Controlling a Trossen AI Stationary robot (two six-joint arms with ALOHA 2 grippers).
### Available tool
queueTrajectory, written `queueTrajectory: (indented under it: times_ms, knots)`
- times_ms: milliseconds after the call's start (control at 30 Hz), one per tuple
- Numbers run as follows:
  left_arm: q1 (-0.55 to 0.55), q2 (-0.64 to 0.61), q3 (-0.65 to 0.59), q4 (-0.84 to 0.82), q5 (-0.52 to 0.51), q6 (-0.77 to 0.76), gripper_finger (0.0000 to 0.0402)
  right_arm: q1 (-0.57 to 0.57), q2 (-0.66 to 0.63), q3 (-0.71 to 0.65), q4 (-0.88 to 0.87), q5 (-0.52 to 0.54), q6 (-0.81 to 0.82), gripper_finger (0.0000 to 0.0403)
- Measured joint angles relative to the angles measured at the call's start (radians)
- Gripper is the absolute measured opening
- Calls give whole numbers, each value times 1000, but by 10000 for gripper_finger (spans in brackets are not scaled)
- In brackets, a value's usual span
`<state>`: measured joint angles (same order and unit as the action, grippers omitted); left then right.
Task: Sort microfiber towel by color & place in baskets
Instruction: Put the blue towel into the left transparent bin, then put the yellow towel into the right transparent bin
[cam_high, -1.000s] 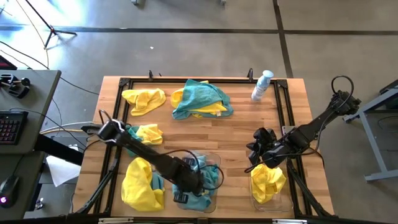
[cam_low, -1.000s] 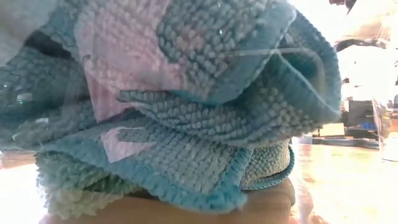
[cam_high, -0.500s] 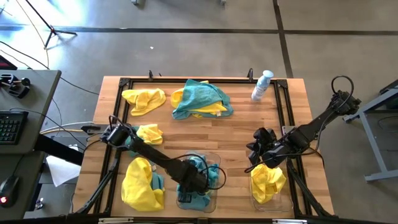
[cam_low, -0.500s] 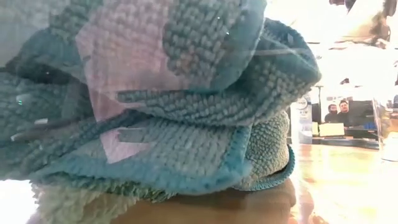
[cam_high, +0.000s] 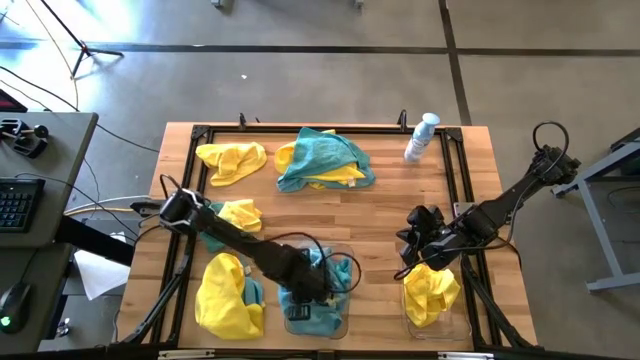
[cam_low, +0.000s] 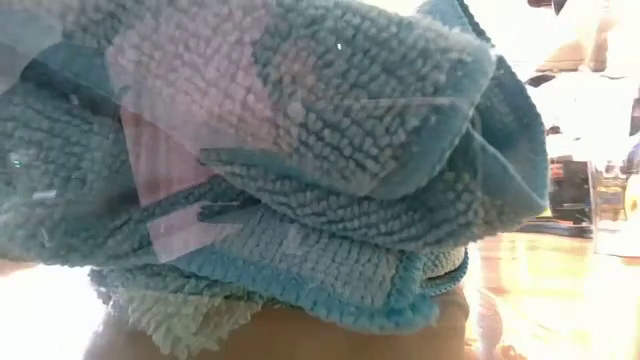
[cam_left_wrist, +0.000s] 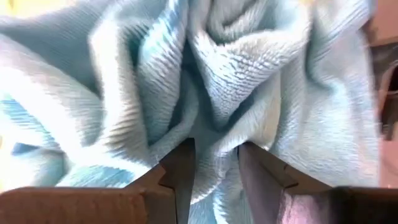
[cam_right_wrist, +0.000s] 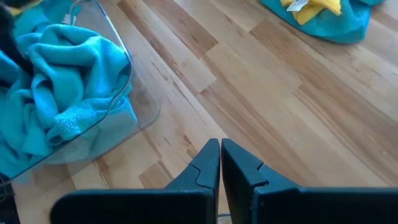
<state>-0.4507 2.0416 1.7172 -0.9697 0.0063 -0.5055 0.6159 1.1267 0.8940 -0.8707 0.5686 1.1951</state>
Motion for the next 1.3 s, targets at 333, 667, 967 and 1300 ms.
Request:
queueTrajectory:
  times_ms: [333, 667, 967, 1300]
  knots:
    - [40, -159, 0, 1, -75, -80, 110, -1, 0, 0, 72, 87, -29, 11]
    - [90, -332, 2, -112, -250, -62, 110, -31, 0, 0, 206, 209, -244, 11]
    - [132, -484, -174, -198, -360, -16, 108, -90, 0, 0, 233, 205, -279, 11]
    - [324, -907, -697, 39, -420, -53, 77, -134, 0, 0, 246, 199, -280, 11]
